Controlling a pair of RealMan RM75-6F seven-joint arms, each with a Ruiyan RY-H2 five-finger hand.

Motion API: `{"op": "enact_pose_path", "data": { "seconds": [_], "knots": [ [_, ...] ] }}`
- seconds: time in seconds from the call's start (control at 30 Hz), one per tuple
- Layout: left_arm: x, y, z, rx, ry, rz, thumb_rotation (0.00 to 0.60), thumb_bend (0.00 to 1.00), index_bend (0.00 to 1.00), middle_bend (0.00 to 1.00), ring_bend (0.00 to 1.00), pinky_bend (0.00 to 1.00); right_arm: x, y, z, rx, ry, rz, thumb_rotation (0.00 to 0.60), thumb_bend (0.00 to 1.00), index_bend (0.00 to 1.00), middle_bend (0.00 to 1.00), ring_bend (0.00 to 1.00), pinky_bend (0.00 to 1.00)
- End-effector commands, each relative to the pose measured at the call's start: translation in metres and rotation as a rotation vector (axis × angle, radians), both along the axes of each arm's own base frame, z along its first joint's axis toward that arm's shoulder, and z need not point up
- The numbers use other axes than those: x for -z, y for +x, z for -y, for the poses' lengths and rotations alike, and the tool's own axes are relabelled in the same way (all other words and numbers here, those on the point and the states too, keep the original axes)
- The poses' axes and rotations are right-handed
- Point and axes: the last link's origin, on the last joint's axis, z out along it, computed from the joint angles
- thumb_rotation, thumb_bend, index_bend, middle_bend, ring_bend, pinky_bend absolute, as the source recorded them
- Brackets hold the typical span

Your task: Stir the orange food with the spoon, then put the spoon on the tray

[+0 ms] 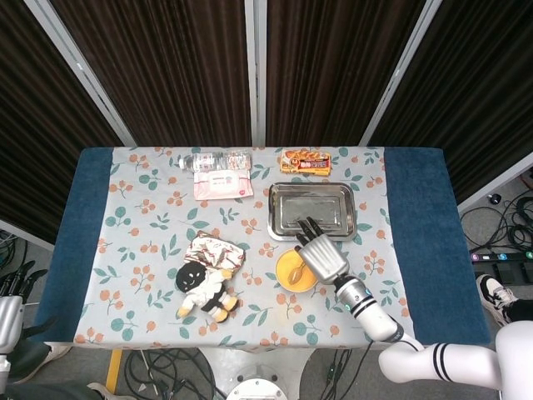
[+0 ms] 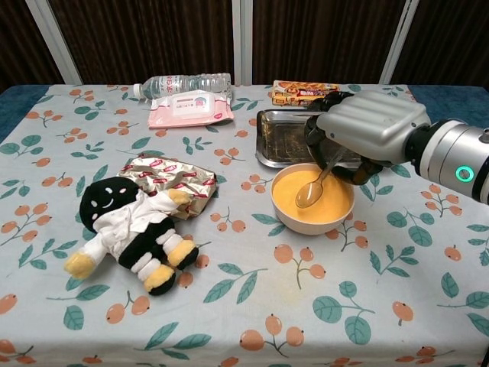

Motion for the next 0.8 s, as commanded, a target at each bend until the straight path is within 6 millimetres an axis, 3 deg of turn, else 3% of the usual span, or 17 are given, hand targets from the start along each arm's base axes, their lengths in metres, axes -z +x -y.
{"op": "enact_pose_path", "data": {
  "seconds": [0.03,0.23,0.43,0.8],
  "knots": [
    [0.000,0.000,0.000,0.001,-0.002,0.000,0.600,0.00,0.25,0.17,0.15,0.14,-0.011,0.002,0.001,-0.078,-0.050,-0.052,0.600,0.40,0.63,0.25,0.06,0.00],
    [0.001,0.002,-0.001,0.006,-0.003,-0.001,0.600,0.00,0.25,0.17,0.15,0.14,-0.021,0.000,0.004,-0.185,-0.118,-0.147,0.600,0.40,0.64,0.30,0.15,0.00],
    [0.003,0.002,0.000,0.003,-0.007,0.003,0.600,0.00,0.25,0.17,0.15,0.14,-0.022,-0.007,0.008,-0.255,-0.166,-0.225,0.600,0.40,0.64,0.32,0.16,0.00],
    [0.004,0.001,0.001,-0.001,-0.006,0.005,0.600,0.00,0.25,0.17,0.15,0.14,0.000,-0.010,0.010,-0.414,-0.203,-0.361,0.600,0.40,0.65,0.32,0.16,0.00]
  ]
}}
